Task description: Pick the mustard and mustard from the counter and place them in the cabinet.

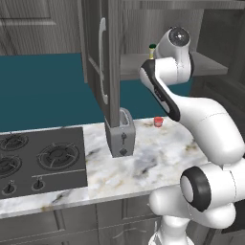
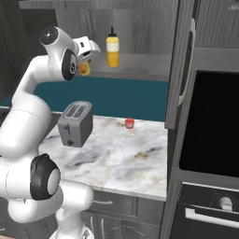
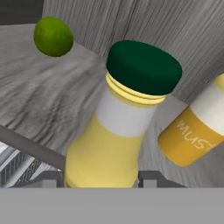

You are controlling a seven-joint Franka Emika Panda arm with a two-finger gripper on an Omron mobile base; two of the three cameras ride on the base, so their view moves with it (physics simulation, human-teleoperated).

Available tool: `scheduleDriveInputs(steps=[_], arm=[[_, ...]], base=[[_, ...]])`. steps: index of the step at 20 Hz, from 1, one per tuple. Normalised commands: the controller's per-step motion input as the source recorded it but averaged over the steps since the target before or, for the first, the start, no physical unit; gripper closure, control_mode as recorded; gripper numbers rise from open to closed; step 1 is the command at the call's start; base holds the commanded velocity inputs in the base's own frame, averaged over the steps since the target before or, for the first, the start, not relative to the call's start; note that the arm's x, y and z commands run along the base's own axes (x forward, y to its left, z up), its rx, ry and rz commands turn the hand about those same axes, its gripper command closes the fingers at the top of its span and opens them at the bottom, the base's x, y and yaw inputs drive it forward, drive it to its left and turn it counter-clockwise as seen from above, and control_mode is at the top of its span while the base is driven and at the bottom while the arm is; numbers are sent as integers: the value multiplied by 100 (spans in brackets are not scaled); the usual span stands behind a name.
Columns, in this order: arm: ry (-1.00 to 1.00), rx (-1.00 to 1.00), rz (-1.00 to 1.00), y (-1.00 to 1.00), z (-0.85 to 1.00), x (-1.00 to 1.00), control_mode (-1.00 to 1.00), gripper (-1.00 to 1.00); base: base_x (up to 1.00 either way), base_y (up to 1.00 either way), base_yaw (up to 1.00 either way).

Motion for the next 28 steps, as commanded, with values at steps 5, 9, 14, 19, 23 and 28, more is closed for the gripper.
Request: scheduleDriveInputs(steps=[5, 9, 14, 19, 23, 28], arm=[[-6, 0, 2, 0, 0, 8, -100, 100], [-9, 0, 2, 0, 0, 0, -100, 100], [-9, 0, 1, 1, 3, 0, -100, 100], [-7, 2, 0, 0, 12, 0, -100, 100], [-1, 4, 0, 0, 14, 0, -100, 100], [0, 6, 0, 2, 4, 1, -100, 100]], base=[[0, 0, 0], [0, 0, 0], [0, 0, 0], [0, 0, 0], [0, 0, 0], [0, 0, 0]])
